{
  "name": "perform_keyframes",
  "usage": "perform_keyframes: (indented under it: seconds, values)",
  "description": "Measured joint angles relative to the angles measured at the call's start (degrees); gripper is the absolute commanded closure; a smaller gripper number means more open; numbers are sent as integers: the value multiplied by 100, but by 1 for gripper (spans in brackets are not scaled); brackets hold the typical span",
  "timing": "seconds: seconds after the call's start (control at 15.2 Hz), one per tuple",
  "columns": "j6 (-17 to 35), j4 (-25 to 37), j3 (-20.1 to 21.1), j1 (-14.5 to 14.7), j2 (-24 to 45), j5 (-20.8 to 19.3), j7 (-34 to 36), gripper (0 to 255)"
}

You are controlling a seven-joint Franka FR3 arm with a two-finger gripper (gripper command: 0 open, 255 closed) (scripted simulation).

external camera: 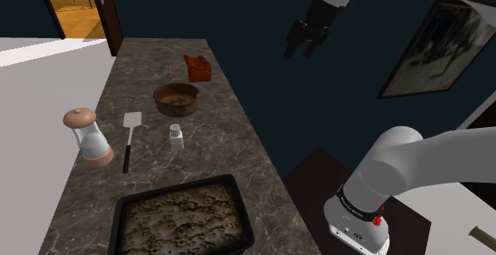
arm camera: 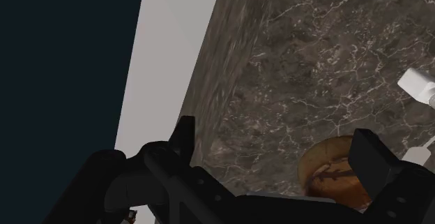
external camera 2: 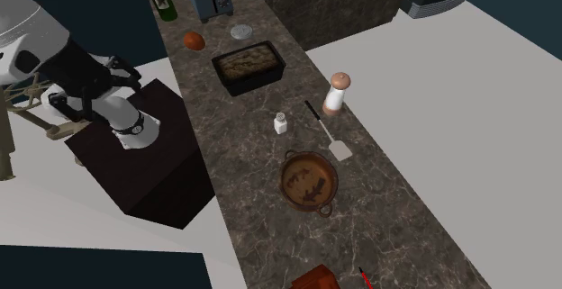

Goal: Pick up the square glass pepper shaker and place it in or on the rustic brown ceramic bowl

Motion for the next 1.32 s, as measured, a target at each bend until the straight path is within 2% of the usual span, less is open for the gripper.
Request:
perform_keyframes:
  seconds: [0.13, 0.59, 0.99, 1.32]
  values:
    - [44, -24, 70, 8, 13, 22, 76, 0]
    - [833, -451, 983, 90, 306, 273, 1072, 0]
    - [1609, -390, 1851, 55, 1098, 332, 2027, 0]
    - [2189, -205, 2606, -61, 1871, 163, 2924, 0]
